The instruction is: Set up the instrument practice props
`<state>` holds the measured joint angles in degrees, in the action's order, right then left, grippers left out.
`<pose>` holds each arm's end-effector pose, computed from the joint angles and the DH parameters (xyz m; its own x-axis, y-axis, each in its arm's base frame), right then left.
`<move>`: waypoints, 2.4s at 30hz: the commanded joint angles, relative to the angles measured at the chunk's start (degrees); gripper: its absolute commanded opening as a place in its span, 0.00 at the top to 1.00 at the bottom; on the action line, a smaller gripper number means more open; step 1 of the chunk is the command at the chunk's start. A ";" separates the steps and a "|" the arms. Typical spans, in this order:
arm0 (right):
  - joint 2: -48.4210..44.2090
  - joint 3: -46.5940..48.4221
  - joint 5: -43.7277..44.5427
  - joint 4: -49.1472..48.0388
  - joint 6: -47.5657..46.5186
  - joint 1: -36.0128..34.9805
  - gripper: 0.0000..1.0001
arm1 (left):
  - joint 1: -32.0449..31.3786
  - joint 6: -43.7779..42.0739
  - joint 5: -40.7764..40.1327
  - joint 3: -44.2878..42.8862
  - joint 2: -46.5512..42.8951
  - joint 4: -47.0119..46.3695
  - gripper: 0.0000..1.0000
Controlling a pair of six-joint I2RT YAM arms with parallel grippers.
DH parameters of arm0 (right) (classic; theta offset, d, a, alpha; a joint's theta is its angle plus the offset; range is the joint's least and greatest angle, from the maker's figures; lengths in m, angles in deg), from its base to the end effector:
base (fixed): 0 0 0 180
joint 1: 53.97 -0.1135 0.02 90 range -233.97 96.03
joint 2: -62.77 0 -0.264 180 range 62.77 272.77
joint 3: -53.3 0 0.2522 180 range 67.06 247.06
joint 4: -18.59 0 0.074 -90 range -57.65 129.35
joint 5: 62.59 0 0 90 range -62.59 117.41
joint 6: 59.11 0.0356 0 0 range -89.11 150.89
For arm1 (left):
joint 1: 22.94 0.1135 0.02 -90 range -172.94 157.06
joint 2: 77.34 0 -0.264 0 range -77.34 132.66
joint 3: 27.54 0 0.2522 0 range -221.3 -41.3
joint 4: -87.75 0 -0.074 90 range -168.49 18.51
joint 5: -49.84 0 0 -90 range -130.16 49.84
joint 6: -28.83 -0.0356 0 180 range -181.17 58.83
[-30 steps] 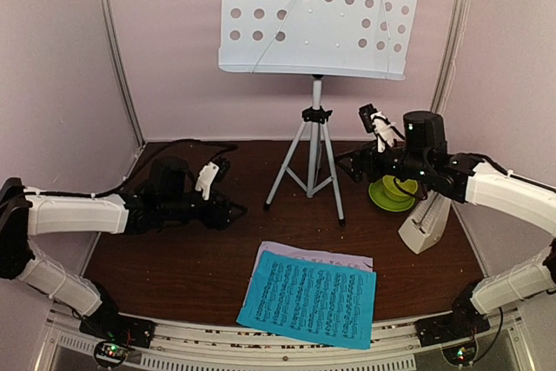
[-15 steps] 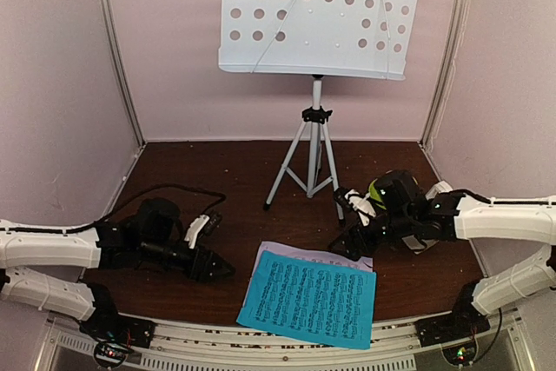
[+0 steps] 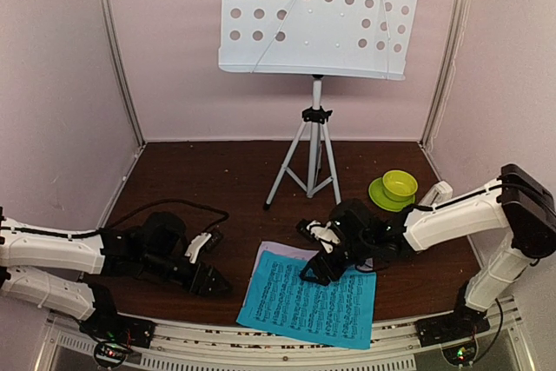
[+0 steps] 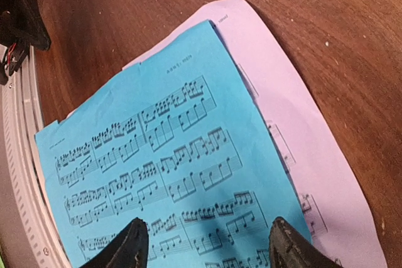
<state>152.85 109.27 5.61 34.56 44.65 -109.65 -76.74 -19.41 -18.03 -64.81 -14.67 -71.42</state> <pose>0.1570 0.2535 0.1540 -0.6344 -0.5375 -0.5556 -0.7725 0.4680 0.4293 0.1077 -0.1698 0.1626 -0.9185 0.2104 -0.3348 0.3884 0.6393 -0.6636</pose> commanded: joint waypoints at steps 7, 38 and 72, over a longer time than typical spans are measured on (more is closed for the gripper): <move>13.14 9.64 6.68 -6.82 4.20 -0.88 0.36 | -0.30 3.55 -1.16 4.05 -5.62 -0.42 0.43; 20.09 19.43 17.32 -0.36 12.16 5.67 0.36 | 10.79 7.77 5.84 -1.89 23.13 -25.83 0.44; 2.71 10.18 1.48 -10.86 4.41 10.68 0.13 | 11.27 -41.82 -5.82 -22.91 2.04 18.97 1.00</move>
<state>159.39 121.67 14.09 29.73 53.46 -98.72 -65.16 -49.24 -23.78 -83.72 -9.73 -58.05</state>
